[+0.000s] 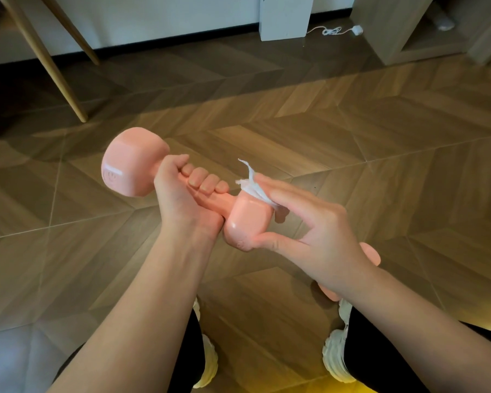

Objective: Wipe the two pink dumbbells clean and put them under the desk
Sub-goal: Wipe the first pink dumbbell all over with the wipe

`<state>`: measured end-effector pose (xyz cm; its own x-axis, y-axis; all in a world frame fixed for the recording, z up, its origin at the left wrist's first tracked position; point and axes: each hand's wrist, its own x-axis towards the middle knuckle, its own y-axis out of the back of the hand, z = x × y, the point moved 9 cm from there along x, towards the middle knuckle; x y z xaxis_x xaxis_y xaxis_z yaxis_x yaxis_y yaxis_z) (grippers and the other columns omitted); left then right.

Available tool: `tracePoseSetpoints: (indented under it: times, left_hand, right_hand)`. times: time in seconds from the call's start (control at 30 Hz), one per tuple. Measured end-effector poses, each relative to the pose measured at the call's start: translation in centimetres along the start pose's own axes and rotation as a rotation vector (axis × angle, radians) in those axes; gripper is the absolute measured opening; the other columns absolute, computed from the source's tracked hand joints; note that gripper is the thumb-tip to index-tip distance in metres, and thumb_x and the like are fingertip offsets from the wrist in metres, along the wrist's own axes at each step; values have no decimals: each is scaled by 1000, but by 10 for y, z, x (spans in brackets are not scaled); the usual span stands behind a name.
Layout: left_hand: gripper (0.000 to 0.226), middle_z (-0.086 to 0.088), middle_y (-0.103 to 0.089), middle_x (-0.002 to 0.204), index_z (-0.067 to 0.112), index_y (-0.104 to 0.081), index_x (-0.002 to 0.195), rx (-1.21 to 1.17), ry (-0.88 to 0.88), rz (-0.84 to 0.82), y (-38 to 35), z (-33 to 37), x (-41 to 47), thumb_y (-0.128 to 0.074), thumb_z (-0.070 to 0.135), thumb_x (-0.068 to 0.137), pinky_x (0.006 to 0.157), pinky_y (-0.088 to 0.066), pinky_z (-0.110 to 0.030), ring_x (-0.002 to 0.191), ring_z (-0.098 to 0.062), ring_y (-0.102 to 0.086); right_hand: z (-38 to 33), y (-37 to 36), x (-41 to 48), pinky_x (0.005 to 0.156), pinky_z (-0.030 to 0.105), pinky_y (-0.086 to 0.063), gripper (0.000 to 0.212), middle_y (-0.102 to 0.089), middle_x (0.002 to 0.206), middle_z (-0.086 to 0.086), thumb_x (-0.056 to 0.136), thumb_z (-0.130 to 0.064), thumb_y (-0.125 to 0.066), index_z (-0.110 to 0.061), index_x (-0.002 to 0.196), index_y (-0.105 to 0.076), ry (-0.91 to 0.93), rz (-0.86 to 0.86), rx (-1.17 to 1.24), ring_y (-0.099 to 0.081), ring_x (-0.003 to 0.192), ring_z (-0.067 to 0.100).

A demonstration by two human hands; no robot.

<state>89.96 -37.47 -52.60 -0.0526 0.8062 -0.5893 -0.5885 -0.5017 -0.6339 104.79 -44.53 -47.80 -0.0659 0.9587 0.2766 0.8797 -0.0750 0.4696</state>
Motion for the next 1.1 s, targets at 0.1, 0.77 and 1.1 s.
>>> tracePoseSetpoints:
  times: [0.1, 0.77, 1.1]
  left_hand:
    - [37, 8, -21, 45, 22, -29, 56, -19, 6, -15, -2, -1, 0, -42, 18, 89, 42, -25, -21, 37, -11, -20]
    - [38, 8, -20, 45, 22, -30, 55, 6, 7, -162, -18, 0, -5, -42, 19, 91, 43, -27, -22, 39, -10, -20]
    - [39, 9, -21, 43, 21, -31, 53, -40, 21, -214, -20, 0, -6, -42, 20, 90, 43, -26, -23, 39, -10, -20]
  right_hand:
    - [1, 2, 0, 91, 8, -41, 68, -59, 137, 1, 73, -23, -86, -8, 133, -59, 10, 2, 7, -54, 114, -9]
    - [10, -2, 0, 89, 5, -37, 88, -60, 119, -18, 61, -37, -90, -13, 138, -54, -71, -58, 54, -53, 103, -11]
    - [12, -3, 2, 85, 5, -36, 94, -57, 104, -25, 51, -48, -91, -25, 136, -55, -179, -68, 92, -54, 95, -4]
